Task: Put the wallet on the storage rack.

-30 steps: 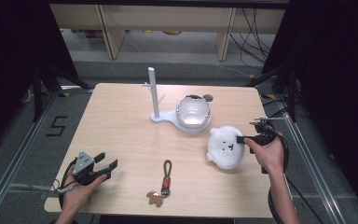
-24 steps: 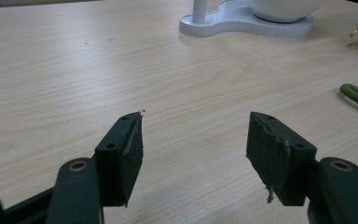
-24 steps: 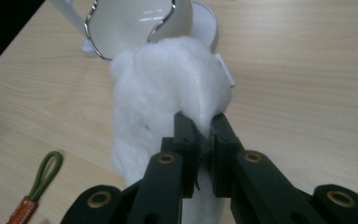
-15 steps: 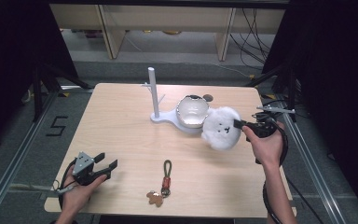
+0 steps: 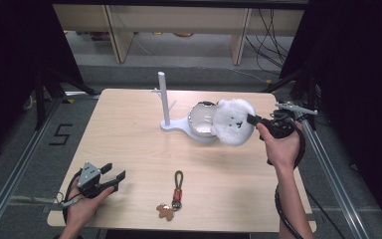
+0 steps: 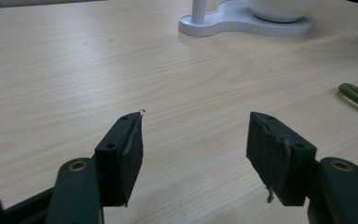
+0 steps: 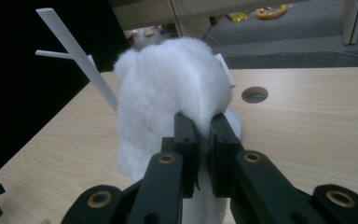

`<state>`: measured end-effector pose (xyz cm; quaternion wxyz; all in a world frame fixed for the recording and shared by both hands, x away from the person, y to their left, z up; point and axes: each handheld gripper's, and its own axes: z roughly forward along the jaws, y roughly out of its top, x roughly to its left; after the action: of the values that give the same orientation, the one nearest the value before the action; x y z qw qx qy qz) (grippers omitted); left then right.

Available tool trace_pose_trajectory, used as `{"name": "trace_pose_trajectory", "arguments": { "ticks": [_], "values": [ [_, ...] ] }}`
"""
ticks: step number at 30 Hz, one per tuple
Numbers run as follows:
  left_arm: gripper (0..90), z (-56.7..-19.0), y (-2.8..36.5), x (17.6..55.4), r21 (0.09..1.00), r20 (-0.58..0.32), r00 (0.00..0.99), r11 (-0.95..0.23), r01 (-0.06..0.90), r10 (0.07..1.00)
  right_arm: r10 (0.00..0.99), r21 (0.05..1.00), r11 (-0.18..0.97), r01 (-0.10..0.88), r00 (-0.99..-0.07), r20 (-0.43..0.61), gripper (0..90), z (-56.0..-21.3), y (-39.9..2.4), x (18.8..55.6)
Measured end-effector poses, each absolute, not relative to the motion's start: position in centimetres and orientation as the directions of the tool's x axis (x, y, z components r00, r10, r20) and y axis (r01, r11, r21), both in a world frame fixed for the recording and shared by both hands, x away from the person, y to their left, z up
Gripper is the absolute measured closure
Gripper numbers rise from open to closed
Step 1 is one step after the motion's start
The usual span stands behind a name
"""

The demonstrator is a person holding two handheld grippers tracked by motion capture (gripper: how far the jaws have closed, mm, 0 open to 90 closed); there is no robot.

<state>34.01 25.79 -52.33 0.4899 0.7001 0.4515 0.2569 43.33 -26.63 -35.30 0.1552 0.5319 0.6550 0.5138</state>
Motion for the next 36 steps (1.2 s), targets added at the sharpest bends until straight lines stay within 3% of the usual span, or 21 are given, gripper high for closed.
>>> {"name": "trace_pose_trajectory", "arguments": {
  "ticks": [13, 17, 36],
  "values": [
    [35.8, -52.4, 25.8, 34.0, 0.919, -0.085, 0.462, -0.11, 0.379, 0.883, 0.857, 0.87, -0.102, 0.483, -0.402, 0.323, 85.0, -34.8, -25.5, 45.3],
    [35.8, -52.4, 25.7, 34.0, 0.918, -0.09, 0.458, -0.104, 0.382, 0.884, 0.852, 0.856, -0.133, 0.5, -0.384, 0.356, 85.0, -34.7, -24.8, 45.8],
    [35.8, -52.4, 25.8, 34.0, 0.919, -0.098, 0.463, -0.098, 0.382, 0.881, 0.87, 0.86, -0.12, 0.496, -0.364, 0.331, 84.9, -36.4, -21.8, 49.5]
  ]
}}
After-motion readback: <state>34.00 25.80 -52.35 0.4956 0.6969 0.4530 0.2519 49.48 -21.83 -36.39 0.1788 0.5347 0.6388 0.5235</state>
